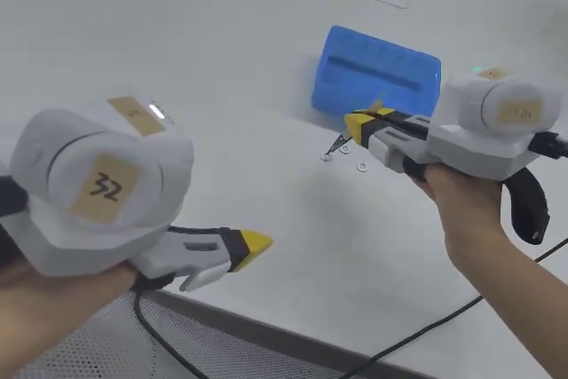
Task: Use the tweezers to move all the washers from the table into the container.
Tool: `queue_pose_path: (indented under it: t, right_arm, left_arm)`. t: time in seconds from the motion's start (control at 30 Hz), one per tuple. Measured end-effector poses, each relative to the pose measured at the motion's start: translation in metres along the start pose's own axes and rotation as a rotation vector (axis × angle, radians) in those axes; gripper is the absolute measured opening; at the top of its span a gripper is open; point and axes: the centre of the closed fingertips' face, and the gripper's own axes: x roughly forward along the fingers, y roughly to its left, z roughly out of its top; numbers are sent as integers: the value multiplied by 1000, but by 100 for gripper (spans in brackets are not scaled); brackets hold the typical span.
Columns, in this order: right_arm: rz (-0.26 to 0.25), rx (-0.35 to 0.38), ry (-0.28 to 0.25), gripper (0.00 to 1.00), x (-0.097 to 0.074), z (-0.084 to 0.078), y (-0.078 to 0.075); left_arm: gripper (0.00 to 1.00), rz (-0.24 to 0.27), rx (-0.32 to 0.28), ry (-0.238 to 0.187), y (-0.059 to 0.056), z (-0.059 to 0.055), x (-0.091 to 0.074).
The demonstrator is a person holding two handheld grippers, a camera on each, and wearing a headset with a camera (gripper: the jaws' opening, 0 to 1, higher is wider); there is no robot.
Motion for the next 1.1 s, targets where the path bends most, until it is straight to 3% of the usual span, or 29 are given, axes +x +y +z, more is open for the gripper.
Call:
queue_pose_path:
  t: [0.63, 0.9, 1.1]
  right_arm:
    - [-5, -51, 1, 2, 3, -1, 0]
    - [-8, -31, -7, 1, 7, 0, -2]
    - [7, -45, 19, 1, 3, -3, 3]
  left_arm:
    - [98, -5, 10, 11, 0, -3, 4]
    - [98, -7, 11, 9, -1, -2, 4]
    - [98, -5, 6, 3, 0, 0, 3]
